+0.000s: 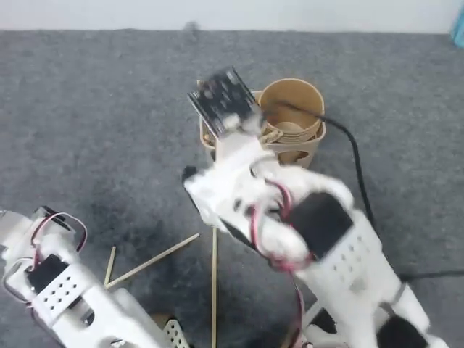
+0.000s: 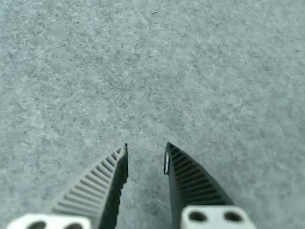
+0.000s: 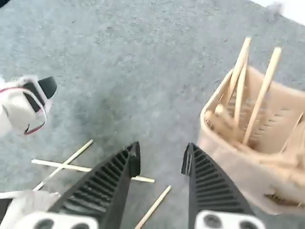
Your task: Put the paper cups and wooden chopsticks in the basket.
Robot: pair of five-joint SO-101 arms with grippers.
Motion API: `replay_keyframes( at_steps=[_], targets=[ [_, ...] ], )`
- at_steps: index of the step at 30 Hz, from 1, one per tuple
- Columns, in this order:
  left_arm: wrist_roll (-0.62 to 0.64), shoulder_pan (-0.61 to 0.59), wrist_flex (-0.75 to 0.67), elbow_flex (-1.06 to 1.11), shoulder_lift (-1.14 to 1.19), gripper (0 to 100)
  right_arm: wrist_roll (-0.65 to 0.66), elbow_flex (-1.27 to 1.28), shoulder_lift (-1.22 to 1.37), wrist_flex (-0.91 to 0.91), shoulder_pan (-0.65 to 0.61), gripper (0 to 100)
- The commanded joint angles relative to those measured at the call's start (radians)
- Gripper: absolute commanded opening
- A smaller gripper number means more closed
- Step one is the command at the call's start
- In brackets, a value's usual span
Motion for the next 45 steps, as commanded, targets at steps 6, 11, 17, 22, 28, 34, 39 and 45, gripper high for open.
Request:
replay_keyframes(
  at_steps=[6, 11, 17, 22, 28, 34, 39, 45],
  targets=[
    [-0.011, 0.017, -0.028, -0.001, -0.011, 12, 0.04, -0.526, 0.503, 0.085, 0.073, 14.9],
    [-0.011, 0.017, -0.028, -0.001, -0.011, 12, 0.06, -0.717, 0.687, 0.101, 0.102, 14.9],
    [-0.011, 0.018, -0.028, 0.001, -0.011, 12, 0.091, -0.872, 0.806, 0.202, 0.131, 14.9],
    [-0.028, 0.038, -0.051, 0.013, -0.011, 12, 0.118, -0.956, 0.851, 0.254, 0.182, 14.9],
    [-0.048, 0.04, -0.055, 0.016, -0.011, 12, 0.135, -0.959, 0.911, 0.314, 0.186, 14.7],
    [-0.049, 0.04, -0.055, 0.018, -0.011, 12, 0.133, -0.962, 1.0, 0.32, 0.163, 14.5],
    [-0.051, 0.04, -0.055, 0.019, -0.011, 12, 0.138, -0.967, 1.029, 0.303, 0.171, 5.3],
    [-0.051, 0.04, -0.055, 0.019, -0.011, 12, 0.14, -0.967, 1.021, 0.211, 0.275, 0.8]
  ],
)
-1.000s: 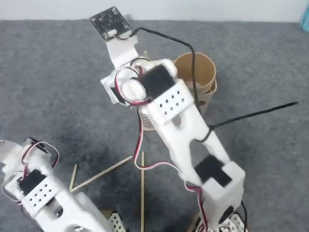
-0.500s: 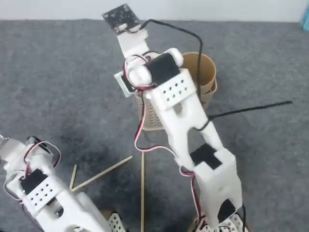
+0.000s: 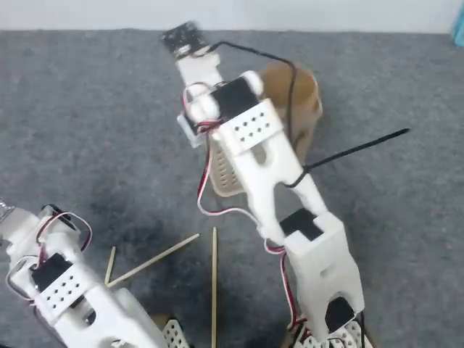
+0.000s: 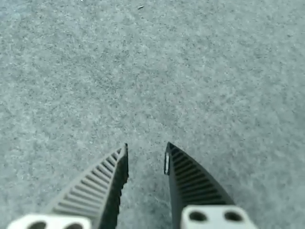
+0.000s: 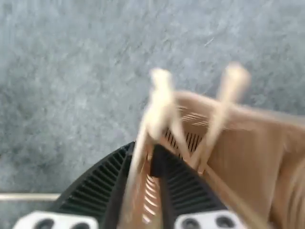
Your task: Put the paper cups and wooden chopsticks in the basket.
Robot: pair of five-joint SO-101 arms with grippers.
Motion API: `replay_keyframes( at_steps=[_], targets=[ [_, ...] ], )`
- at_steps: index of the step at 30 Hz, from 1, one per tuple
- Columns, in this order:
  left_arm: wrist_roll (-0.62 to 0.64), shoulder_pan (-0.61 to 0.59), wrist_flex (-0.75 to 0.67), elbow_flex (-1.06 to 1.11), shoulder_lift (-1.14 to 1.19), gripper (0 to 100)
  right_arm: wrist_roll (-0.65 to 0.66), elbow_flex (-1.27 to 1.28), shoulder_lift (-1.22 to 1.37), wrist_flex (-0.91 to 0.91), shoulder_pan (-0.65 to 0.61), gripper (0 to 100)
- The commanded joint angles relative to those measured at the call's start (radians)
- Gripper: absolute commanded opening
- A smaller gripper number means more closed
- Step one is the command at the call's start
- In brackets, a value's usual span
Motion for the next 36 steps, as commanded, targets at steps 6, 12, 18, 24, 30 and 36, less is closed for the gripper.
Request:
replay_keyframes(
  at_steps=[6, 12, 18, 24, 30, 36],
  targets=[
    [-0.011, 0.006, -0.029, -0.004, -0.011, 12, 0.011, -0.048, -0.019, -0.182, 0.124, 0.6],
    [-0.011, 0.006, -0.029, -0.004, -0.011, 12, 0.008, -0.141, -0.01, -0.211, 0.119, 0.6],
    [-0.011, 0.006, -0.029, -0.004, -0.011, 12, 0.006, -0.152, 0.022, -0.302, 0.099, 0.6],
    [-0.011, 0.006, -0.029, -0.002, -0.011, 12, 0.008, -0.157, 0.119, -0.418, 0.099, 0.6],
    [-0.011, 0.006, -0.029, -0.002, -0.011, 12, 0.012, -0.157, 0.122, -0.41, 0.074, 0.7],
    [-0.011, 0.006, -0.029, -0.002, -0.011, 12, 0.012, -0.157, 0.045, -0.332, 0.015, 11.6]
  ],
)
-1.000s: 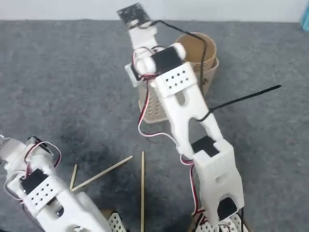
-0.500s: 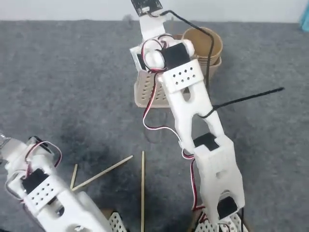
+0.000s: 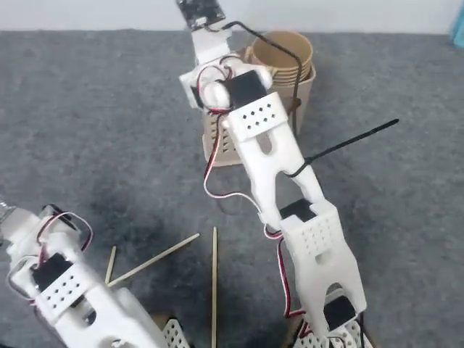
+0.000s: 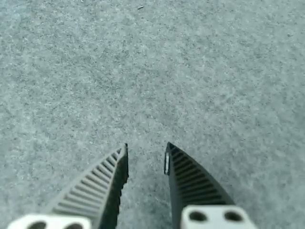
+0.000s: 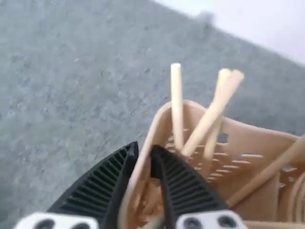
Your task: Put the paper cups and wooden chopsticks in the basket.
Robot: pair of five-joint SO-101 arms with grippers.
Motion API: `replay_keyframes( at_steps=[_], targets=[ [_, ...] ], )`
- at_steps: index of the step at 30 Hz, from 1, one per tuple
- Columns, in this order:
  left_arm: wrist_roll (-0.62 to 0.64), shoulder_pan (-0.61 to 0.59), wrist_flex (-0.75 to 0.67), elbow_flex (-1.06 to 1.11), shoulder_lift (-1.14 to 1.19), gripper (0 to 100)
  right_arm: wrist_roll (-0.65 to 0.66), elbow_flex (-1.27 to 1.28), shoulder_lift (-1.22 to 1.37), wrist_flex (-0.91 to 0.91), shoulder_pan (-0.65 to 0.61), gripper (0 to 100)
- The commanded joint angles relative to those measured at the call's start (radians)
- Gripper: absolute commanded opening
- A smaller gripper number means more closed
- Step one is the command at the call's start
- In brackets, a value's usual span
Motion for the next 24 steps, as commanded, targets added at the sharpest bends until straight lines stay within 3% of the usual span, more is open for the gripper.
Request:
replay_keyframes(
  at_steps=[1, 10, 24],
  targets=[
    [-0.009, 0.006, -0.029, -0.002, -0.011, 12, 0.009, -0.049, -0.116, 0.035, -0.036, 12.5],
    [-0.009, 0.006, -0.029, -0.002, -0.011, 12, 0.009, -0.049, -0.197, 0.073, -0.042, 13.1],
    [-0.009, 0.006, -0.029, -0.002, -0.011, 12, -0.038, -0.048, -0.496, 0.289, -0.062, 12.7]
  ],
)
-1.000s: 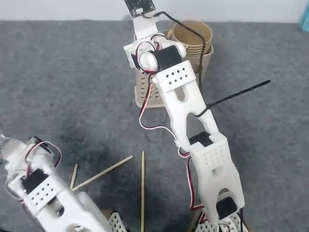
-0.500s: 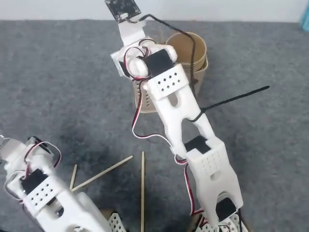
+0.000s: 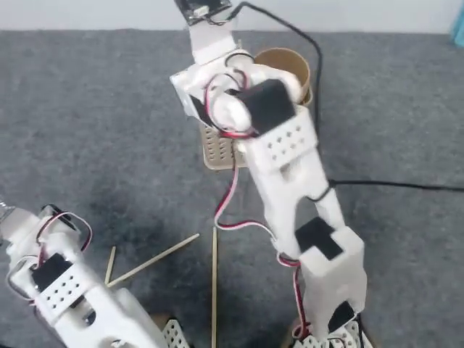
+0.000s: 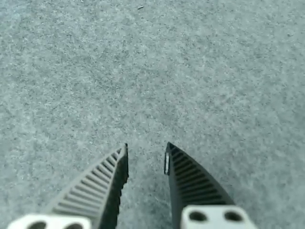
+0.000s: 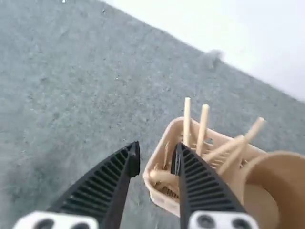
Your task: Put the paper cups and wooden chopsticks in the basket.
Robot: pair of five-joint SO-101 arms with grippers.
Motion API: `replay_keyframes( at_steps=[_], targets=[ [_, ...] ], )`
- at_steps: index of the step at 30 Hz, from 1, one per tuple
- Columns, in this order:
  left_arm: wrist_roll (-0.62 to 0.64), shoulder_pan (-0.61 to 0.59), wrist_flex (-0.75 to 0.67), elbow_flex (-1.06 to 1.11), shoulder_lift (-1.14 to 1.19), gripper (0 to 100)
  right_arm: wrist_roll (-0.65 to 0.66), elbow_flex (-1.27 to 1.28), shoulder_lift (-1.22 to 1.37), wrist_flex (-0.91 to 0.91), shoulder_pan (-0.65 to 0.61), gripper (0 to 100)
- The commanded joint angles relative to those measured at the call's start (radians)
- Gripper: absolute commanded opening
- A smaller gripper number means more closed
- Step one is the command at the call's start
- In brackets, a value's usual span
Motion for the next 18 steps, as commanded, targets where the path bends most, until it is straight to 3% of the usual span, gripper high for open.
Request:
replay_keyframes(
  at_steps=[1, 5, 9, 18],
  targets=[
    [-0.009, 0.006, -0.029, -0.002, -0.011, 12, -0.054, -0.046, -0.139, 0.088, -0.008, 12.7],
    [-0.009, 0.006, -0.029, -0.002, -0.011, 12, -0.06, -0.005, -0.197, 0.209, -0.065, 12.6],
    [-0.009, 0.006, -0.029, -0.002, -0.011, 12, -0.06, 0.265, -0.309, 0.202, -0.088, 12.6],
    [-0.009, 0.006, -0.029, -0.004, -0.011, 12, -0.061, 0.818, -0.602, 0.182, -0.271, 8.5]
  ],
)
